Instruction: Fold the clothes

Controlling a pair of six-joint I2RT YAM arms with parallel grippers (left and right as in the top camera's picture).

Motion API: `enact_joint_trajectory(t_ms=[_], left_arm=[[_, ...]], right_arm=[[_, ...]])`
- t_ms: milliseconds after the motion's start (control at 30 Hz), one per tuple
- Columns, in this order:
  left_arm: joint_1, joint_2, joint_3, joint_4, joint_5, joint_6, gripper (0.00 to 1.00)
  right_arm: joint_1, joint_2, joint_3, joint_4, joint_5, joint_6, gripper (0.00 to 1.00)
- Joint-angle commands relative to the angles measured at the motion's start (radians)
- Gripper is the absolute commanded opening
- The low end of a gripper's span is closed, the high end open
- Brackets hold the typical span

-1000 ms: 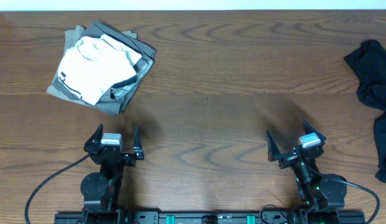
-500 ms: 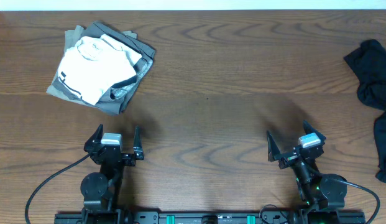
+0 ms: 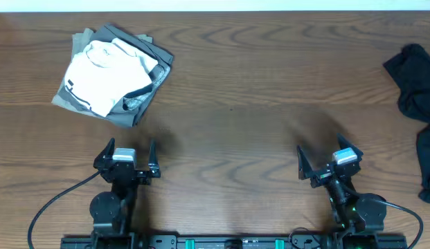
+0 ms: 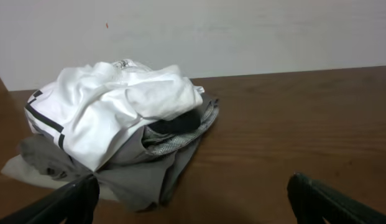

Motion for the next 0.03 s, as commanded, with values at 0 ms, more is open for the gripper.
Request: enact_joint_trajectory(t_ms=[0], left_arm=[[0.003, -0.006, -0.03, -0.011, -0.005, -0.009, 0.98]], right_arm=[[-0.008, -0.006, -0.002, -0.005, -0.004, 0.016, 0.99]])
